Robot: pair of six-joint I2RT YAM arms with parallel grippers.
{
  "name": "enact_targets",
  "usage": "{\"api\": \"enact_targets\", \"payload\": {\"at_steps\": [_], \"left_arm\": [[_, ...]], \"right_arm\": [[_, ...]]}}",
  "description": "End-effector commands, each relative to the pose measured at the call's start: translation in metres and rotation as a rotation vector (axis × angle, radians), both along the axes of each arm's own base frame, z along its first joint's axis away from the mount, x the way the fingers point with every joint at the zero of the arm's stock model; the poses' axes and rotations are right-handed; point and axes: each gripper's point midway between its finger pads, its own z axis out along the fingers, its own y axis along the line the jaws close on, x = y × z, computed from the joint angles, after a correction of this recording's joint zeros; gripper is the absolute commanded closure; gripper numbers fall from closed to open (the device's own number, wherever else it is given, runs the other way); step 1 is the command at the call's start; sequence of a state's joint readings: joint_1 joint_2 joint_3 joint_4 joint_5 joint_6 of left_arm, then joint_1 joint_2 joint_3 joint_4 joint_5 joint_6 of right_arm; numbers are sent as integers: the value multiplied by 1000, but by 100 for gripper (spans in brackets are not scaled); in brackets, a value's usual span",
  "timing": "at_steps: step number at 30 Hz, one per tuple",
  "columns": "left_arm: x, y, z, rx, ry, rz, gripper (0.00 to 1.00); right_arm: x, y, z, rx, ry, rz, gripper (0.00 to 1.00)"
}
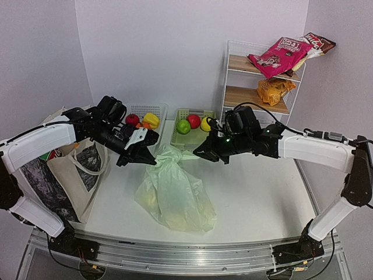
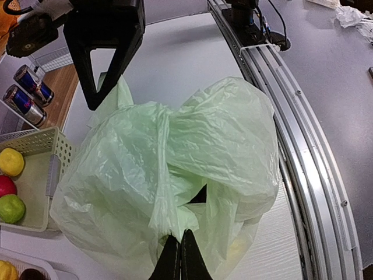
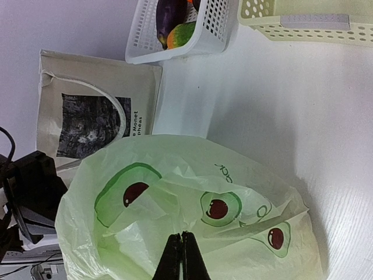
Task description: Place the mixed food into the grocery bags and tie them
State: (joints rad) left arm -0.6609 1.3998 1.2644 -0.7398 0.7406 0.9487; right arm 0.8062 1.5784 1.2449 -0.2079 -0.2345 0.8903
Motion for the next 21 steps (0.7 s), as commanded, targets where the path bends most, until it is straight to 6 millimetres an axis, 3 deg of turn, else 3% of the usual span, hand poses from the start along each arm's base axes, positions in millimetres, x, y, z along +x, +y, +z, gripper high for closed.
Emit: {"api": "enact_targets", "payload": {"at_steps": [1,11,17,21], "left_arm": [[-13,13,2,34,56,2,100],[-25,25,-9,121,99,-37,100],[-18,23,-15,143,95,-24,100],[-14,30,-30,196,69,-21,100]], "right_arm": [[15,-17,14,-17,-71,-53,100],[19,-49,-7,-91,-78,-114,100],[15,-48,-25,-122,-47,-87,100],[17,-69,-49,-163,-8,-127,100]]}}
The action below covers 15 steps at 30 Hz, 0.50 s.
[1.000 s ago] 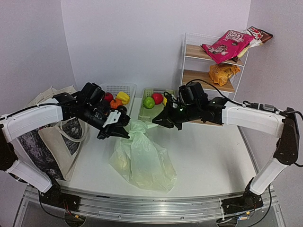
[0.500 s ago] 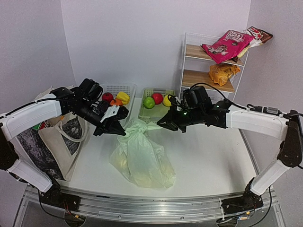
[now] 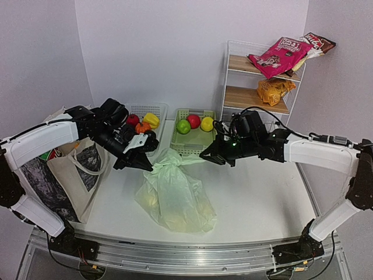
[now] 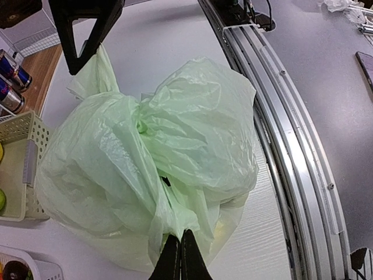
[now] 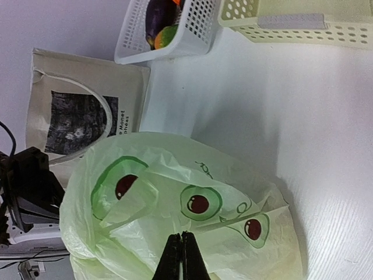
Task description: Place the mixed food into the grocery bags and tie them
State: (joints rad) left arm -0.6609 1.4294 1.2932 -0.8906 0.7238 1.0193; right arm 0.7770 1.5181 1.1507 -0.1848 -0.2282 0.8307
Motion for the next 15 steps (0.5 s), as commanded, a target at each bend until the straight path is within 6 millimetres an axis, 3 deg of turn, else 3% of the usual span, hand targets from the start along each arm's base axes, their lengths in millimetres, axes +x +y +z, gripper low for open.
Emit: {"api": "enact_targets", "payload": {"at_steps": [1,10,15], "left_arm": [[-2,21,-16,109,1,8,100],[7,20,-28,132,-1,17,100],[11,32,-41,174,-5,26,100]], "right_arm": [[17,-50,-43,-139,39,-132,100],[11,-43,-62,-147,99,-84,100],[9,-44,-71,-162,112,-79,100]]}}
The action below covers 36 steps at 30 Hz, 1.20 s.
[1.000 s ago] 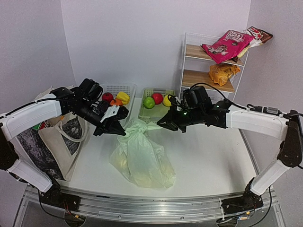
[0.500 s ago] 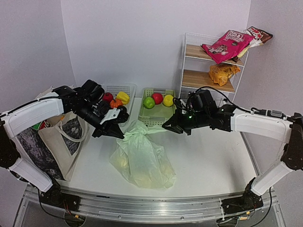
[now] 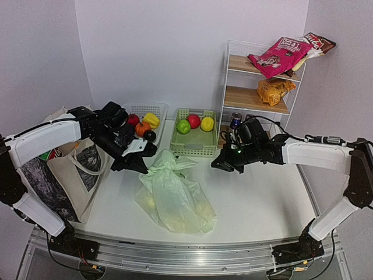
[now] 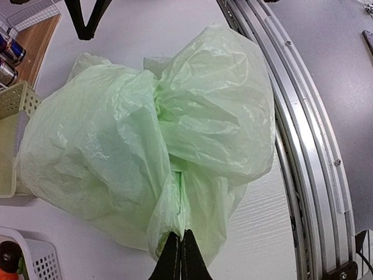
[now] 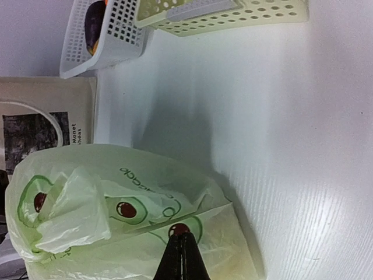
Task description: Place the mixed food into the grocery bags and tie them
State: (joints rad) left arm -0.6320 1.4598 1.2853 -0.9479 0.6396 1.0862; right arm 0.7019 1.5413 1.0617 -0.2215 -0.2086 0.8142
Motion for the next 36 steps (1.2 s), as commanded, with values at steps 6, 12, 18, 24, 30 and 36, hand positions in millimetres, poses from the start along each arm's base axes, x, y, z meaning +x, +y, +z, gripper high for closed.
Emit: {"api": "enact_targets", "payload": {"at_steps": [6,12,18,24,30,36], "left_arm": [[-3,0,11,-30,31,17,100],[-3,-6,26,-66,59,35,100],[-2,-10,37,-89,114,84,100],[-6,-11,38,-92,168,100,100],[-4,-12,38,-97,159,100,100],[-5,-11,33,-89,158,90,100]], "right_arm": [[-2,16,10,31,-20,100,100],[-7,20,71,12,-288,230,91],[-42,59,110,-85,-590,427,57],[-65,113,121,-18,-640,536,19],[-63,137,105,0,-587,574,17],[-48,139,102,-48,-619,538,23]]}}
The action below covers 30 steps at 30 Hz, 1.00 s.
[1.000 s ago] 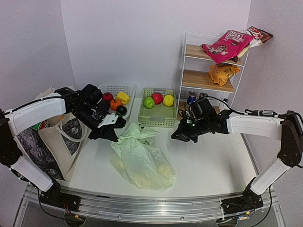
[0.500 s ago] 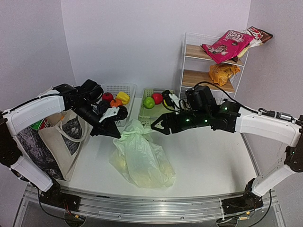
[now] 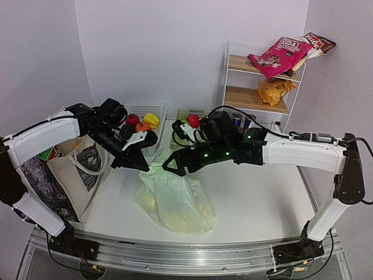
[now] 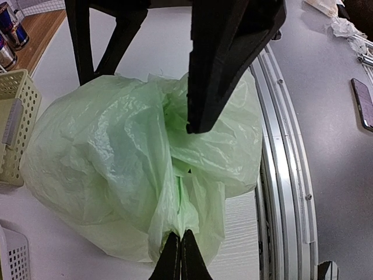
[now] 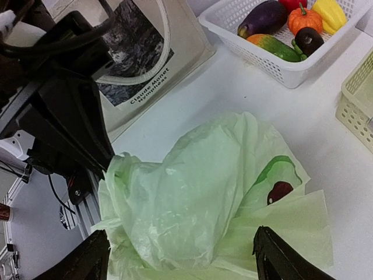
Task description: Place the mixed food into the grocery bags and tie them
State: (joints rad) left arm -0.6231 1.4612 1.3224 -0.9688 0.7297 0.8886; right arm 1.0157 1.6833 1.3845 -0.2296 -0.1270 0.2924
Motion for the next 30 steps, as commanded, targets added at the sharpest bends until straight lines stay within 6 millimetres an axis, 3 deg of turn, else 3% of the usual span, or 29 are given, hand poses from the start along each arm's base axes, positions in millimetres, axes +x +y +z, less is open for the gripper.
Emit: {"api": "enact_targets", "payload": {"at_steps": [1,5,8,13,15,26,27,30], "left_arm": [[1,-5,15,-36,-19,-13,100],[6,-10,22,-57,-11,3,100],[7,-13,29,-78,8,4,100],[4,-15,33,-93,29,-3,100],[4,-14,32,-90,29,-3,100],[2,-11,35,-81,67,11,100],[3,-11,35,-79,81,25,99],[2,-10,30,-59,172,103,75]], "right_arm": [[12,10,29,49,-76,-10,26],[4,16,22,53,-44,46,31],[2,18,12,38,-27,61,43],[1,18,-3,4,-21,76,41],[0,17,-5,0,-18,78,45],[-3,13,0,10,-12,72,100],[-3,13,1,12,-9,69,100],[-1,13,4,21,-1,49,100]]}}
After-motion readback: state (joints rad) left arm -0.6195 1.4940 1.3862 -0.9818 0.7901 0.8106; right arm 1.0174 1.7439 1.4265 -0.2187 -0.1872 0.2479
